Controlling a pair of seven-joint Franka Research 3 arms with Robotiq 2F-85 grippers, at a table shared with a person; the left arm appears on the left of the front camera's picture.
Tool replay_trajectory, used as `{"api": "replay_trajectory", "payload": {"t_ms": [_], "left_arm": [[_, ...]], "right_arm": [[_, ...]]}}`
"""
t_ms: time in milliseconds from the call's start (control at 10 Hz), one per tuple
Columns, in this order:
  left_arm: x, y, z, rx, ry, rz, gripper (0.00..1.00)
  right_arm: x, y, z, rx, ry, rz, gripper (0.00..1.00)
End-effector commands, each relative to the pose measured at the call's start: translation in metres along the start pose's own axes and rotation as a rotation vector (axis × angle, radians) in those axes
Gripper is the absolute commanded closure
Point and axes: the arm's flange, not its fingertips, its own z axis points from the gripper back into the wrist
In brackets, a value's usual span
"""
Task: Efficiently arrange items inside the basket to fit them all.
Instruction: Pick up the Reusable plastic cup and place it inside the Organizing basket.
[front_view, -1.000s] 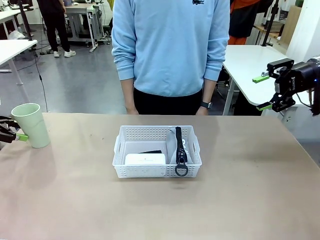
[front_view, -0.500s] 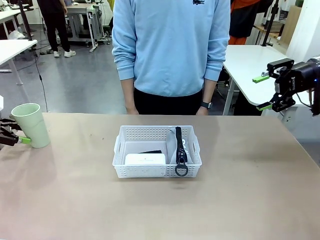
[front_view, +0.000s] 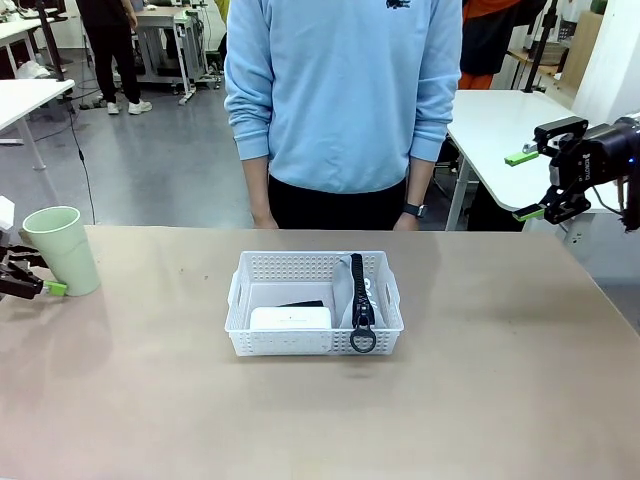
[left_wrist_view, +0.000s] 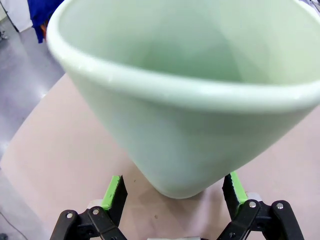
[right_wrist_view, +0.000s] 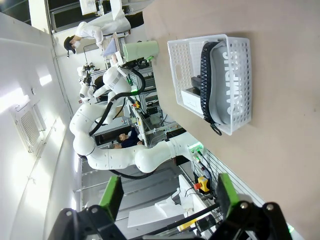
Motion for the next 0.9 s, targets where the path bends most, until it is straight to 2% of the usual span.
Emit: {"api": "replay_trajectory", "payload": {"t_ms": [0,300,800], "left_arm": [[0.003,0.004,-0.001,-0.02,-0.045,0.006,0.0],[0.006,0.003,0.0,-0.045,-0.121,-0.005,0.0],[0.015,0.003,0.008,-0.01,-0.255,0.005,0.0]], "right_arm": [[-0.001,0.002,0.001,-0.01,0.007,0.005,0.0],[-0.001,0.002,0.001,-0.01,0.007,0.005,0.0],[-0.001,0.002,0.001,-0.01,0.007,0.005,0.0]]}}
